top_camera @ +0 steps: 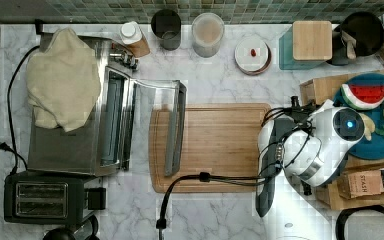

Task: Close the drawer.

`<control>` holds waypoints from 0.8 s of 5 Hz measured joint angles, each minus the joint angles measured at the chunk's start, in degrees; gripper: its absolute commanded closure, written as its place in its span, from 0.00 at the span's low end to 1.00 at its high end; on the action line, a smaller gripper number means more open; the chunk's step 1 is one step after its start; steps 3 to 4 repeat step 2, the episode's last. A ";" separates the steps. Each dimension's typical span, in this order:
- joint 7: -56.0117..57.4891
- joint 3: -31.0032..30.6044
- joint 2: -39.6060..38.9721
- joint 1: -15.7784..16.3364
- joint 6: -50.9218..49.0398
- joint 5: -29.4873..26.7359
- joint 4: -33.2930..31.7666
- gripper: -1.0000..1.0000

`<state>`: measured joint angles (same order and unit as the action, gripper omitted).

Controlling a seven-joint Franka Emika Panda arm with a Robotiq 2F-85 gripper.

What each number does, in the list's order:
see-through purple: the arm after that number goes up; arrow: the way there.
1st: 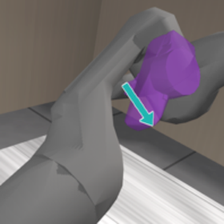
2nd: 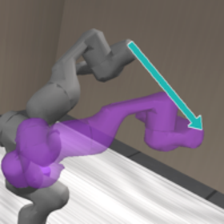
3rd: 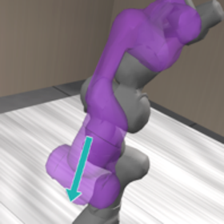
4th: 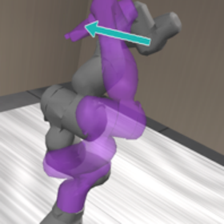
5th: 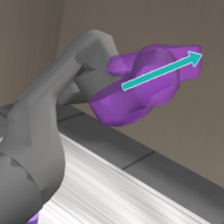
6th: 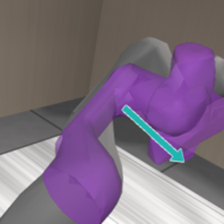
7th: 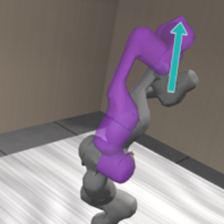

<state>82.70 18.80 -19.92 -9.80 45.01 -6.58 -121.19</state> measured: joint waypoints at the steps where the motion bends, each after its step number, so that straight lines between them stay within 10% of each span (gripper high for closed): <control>1: 0.00 0.04 -0.01 0.08 0.06 0.12 0.00 1.00; 4: 0.00 0.15 -0.01 0.24 0.06 0.14 0.00 1.00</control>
